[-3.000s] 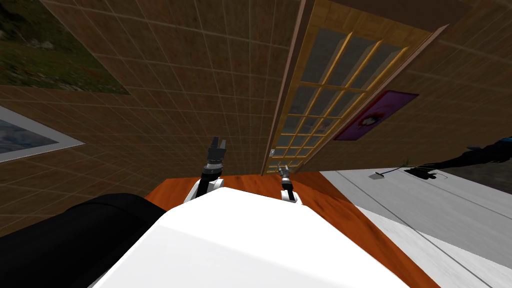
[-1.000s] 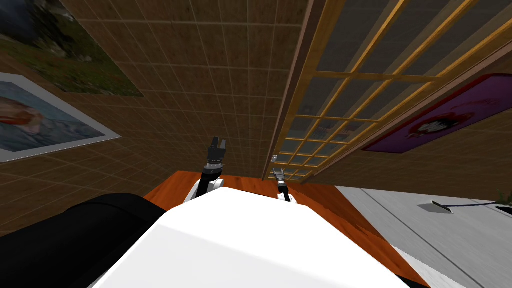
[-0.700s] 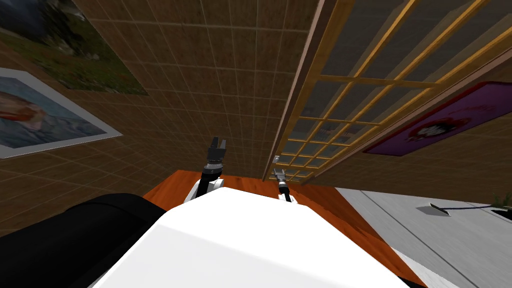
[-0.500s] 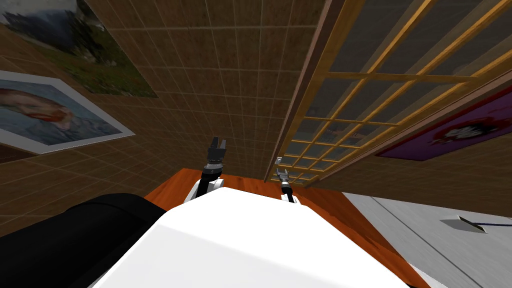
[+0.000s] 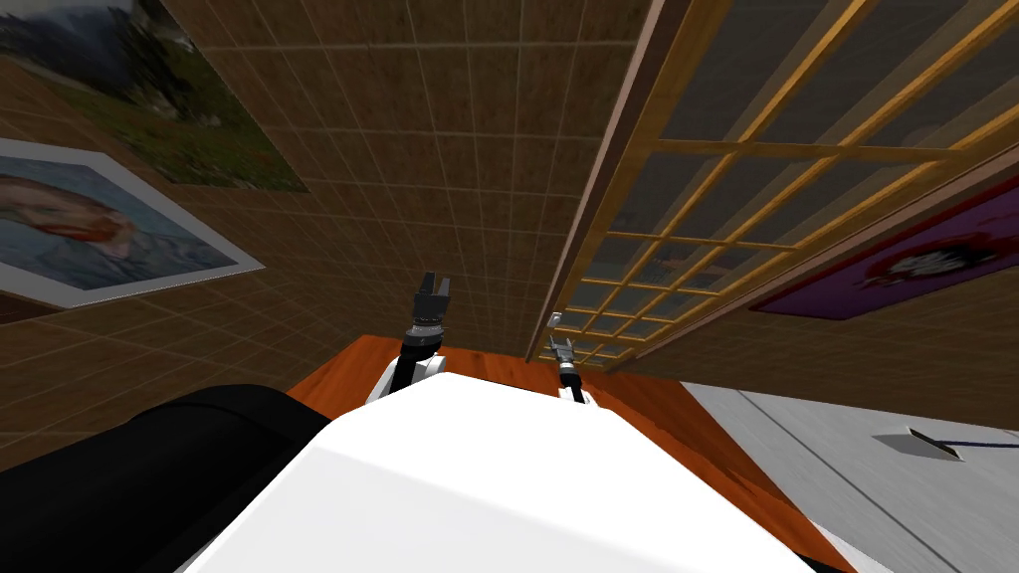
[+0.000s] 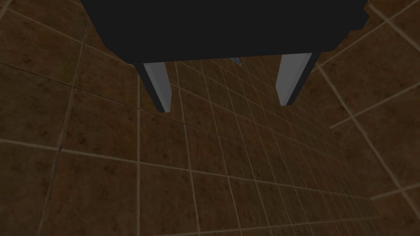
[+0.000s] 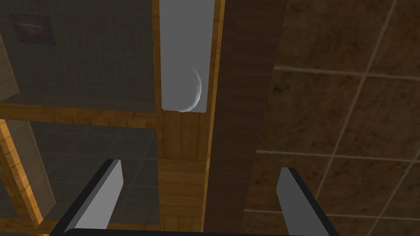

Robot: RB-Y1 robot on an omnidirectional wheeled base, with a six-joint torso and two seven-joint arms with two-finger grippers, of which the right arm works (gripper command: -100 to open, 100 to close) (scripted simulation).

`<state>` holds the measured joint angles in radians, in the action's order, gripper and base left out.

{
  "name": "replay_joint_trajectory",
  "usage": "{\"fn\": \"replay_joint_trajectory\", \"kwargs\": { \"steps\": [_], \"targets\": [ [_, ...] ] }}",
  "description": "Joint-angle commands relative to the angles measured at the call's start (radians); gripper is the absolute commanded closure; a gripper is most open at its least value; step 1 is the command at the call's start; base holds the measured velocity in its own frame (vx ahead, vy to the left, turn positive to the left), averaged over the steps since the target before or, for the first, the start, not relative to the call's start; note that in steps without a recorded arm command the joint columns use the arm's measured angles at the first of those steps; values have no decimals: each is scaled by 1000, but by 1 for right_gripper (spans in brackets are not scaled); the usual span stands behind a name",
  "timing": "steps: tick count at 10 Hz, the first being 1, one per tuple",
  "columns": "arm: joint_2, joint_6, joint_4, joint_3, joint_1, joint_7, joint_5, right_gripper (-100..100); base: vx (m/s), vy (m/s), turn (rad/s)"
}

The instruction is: Pull the door open

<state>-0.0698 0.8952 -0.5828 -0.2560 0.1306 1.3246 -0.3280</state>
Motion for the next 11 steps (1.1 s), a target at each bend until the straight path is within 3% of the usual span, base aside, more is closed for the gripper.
{"fn": "replay_joint_trajectory", "kwargs": {
  "steps": [1,3,4,5,7,8,9,10,11],
  "targets": [
    [-31,17,24,-22,-12,-15,17,-100,66,49,284],
    [-31,17,9,-22,-12,-15,17,-100,74,40,70],
    [-31,17,24,-22,-12,-15,17,-100,15,5,-31],
    [-61,30,33,-45,-23,-30,34,-100,69,41,275],
    [-70,34,36,-52,-26,-35,39,-100,134,8,153],
    [-95,46,45,-72,-36,-50,55,-100,140,-17,223],
    [-95,46,64,-72,-36,-50,55,-100,133,-10,138],
    [-95,46,45,-72,-36,-50,55,-100,64,6,-28],
    [-116,56,52,-89,-44,-62,68,-100,106,-6,163]
  ]
}}
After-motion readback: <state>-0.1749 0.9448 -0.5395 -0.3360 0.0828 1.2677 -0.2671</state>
